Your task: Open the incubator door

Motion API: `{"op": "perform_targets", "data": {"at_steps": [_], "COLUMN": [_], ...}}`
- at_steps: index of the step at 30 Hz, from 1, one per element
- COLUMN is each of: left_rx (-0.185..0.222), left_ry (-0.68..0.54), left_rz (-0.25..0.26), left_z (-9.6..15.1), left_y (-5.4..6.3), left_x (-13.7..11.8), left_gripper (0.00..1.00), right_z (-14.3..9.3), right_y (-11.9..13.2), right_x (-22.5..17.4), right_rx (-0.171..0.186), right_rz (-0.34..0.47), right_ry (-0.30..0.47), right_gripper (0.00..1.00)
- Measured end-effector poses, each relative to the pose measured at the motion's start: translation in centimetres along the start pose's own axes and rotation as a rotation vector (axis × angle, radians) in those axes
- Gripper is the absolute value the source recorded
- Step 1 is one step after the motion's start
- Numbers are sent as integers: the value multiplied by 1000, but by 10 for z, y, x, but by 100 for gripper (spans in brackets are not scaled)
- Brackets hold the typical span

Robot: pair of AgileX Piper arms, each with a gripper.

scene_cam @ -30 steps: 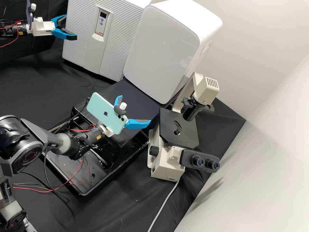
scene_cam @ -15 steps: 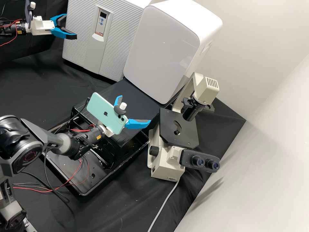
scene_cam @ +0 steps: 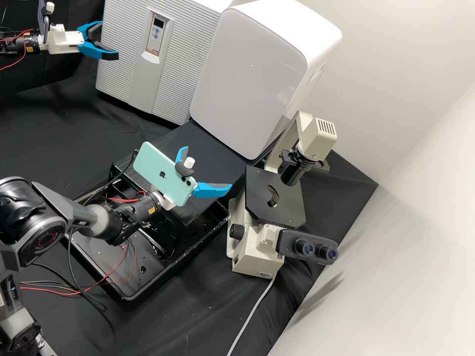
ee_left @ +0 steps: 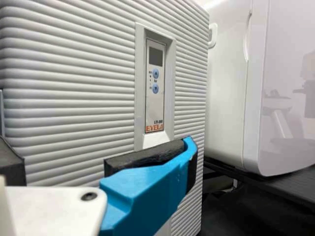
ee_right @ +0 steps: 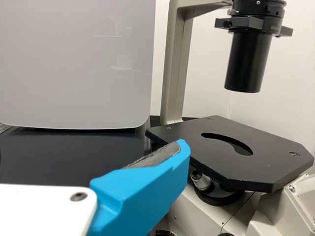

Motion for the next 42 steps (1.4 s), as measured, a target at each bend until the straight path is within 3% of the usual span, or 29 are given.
{"op": "perform_targets", "data": {"at_steps": [10,29,42], "left_rx": [-10,-14,-38], "left_ry": [15,18,46], "left_rz": [1,-3,18], "left_z": [5,9,7], "left_y": [-5,-3,-4], "left_x": [-2,-5,-7], "left_gripper": [0,0,0], "right_z": [0,0,0], "right_y": [0,0,0], "right_x": [0,0,0], "right_rx": [0,0,0], "right_rz": [0,0,0], "right_ry": [0,0,0], "right_gripper": [100,100,100]}}
